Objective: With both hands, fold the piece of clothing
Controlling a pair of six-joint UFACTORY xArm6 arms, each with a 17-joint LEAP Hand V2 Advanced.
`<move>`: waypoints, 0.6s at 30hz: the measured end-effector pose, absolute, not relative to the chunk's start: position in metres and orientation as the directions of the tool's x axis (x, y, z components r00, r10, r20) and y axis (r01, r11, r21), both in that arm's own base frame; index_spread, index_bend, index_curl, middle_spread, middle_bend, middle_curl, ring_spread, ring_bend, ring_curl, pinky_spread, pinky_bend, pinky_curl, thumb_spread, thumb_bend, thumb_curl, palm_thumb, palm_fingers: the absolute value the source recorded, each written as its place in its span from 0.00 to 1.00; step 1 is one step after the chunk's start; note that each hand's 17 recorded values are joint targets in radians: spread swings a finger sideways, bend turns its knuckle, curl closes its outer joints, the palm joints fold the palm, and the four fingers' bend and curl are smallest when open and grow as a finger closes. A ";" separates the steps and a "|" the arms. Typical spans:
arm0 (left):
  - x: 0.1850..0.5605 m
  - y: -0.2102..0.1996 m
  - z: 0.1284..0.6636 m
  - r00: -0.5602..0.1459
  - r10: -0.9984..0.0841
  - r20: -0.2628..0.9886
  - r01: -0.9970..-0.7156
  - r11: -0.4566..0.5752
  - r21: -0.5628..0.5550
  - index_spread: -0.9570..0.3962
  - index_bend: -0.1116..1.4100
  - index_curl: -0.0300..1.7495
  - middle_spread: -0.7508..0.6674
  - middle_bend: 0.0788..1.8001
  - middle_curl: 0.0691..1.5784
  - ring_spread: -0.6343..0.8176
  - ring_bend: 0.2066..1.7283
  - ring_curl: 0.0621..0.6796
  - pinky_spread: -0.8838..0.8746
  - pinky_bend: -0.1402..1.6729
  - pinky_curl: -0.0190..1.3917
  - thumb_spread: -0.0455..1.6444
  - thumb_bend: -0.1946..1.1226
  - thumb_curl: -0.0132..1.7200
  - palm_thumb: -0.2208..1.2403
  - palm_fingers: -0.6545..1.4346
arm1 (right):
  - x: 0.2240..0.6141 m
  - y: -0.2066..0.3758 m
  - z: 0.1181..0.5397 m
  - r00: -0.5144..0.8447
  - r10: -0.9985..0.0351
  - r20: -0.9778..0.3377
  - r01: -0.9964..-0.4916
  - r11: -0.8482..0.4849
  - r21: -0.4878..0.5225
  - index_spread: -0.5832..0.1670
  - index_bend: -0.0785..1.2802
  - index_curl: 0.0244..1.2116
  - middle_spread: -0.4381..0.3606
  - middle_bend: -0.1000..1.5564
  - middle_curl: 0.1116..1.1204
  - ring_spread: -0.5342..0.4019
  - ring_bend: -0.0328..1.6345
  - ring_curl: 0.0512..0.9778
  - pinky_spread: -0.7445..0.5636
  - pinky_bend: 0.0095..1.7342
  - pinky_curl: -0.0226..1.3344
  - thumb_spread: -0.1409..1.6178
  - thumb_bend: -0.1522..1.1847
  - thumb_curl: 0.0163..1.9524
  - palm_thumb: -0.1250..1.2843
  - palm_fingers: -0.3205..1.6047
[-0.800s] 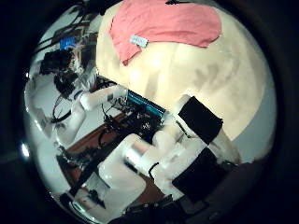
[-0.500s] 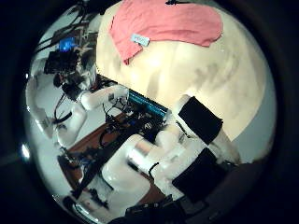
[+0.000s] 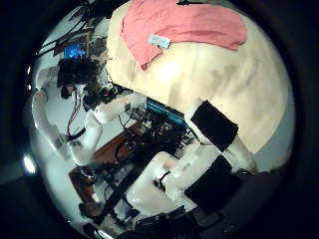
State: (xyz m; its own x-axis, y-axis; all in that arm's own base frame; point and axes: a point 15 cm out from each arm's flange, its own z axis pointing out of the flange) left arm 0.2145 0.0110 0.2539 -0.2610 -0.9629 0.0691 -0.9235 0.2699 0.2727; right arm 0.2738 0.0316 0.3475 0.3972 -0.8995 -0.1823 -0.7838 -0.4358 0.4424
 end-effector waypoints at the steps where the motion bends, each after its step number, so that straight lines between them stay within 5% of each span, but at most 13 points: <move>1: 0.219 0.007 0.246 -0.279 -0.958 0.066 -0.921 0.286 0.262 0.73 0.19 0.24 0.64 0.06 0.19 0.73 0.11 0.23 0.73 0.19 0.19 0.70 0.13 0.20 0.51 0.42 | 0.275 0.031 0.348 0.392 -0.902 -0.182 -0.787 -0.431 0.441 0.40 0.23 0.32 0.62 0.19 0.23 0.79 0.14 0.19 0.86 0.09 0.18 0.85 0.11 0.14 0.61 0.33; 5: 0.227 -0.018 0.219 -0.371 -0.927 0.049 -0.894 0.371 0.251 0.75 0.16 0.22 0.64 0.05 0.18 0.74 0.14 0.25 0.74 0.21 0.20 0.70 0.13 0.20 0.51 0.40 | 0.273 0.030 0.347 0.380 -0.907 -0.183 -0.791 -0.421 0.445 0.41 0.22 0.32 0.62 0.19 0.24 0.79 0.14 0.20 0.86 0.09 0.18 0.85 0.11 0.14 0.63 0.33; 18: 0.248 -0.029 0.160 -0.412 -0.909 -0.061 -0.869 0.372 0.328 0.83 0.15 0.17 0.76 0.08 0.17 0.78 0.20 0.29 0.76 0.26 0.23 0.61 0.12 0.18 0.37 0.32 | 0.275 0.029 0.341 0.385 -0.903 -0.188 -0.785 -0.428 0.448 0.42 0.22 0.33 0.62 0.19 0.25 0.79 0.14 0.20 0.86 0.10 0.17 0.85 0.11 0.13 0.65 0.34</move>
